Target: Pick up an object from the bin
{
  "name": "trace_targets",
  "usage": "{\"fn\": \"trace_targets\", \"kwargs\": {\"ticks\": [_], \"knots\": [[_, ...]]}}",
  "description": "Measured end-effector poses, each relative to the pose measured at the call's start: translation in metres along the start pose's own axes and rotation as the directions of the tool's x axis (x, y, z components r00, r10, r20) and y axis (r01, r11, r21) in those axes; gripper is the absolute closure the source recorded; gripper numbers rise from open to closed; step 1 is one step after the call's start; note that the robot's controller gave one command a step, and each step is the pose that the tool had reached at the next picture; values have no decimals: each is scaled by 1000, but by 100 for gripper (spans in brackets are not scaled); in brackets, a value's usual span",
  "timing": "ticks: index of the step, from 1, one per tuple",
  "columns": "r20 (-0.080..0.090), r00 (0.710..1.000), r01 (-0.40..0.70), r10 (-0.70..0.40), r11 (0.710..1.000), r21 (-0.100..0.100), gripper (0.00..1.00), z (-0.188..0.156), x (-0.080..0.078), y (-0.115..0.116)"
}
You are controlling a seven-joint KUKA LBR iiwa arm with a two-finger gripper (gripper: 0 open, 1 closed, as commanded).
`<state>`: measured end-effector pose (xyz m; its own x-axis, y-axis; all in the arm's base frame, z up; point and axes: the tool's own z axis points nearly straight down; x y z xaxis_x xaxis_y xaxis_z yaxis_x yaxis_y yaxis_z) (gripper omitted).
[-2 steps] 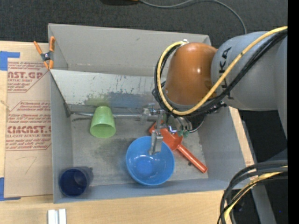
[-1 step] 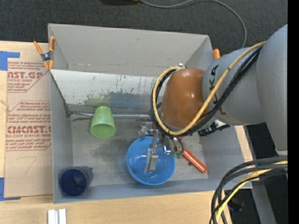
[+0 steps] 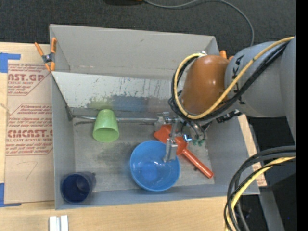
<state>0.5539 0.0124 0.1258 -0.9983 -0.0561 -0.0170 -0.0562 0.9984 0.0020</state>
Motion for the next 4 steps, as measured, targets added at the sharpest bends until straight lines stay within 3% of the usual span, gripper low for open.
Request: {"fn": "trace_targets", "kwargs": {"ticks": [1, 2, 4], "knots": [[-18, 997, -73, 73, 997, -6, 0, 34, 26, 32], [4, 866, 500, -500, 866, -2, 100, 24, -27, -35], [5, 859, 511, -511, 859, -2, 100, 24, -27, -34]]}}
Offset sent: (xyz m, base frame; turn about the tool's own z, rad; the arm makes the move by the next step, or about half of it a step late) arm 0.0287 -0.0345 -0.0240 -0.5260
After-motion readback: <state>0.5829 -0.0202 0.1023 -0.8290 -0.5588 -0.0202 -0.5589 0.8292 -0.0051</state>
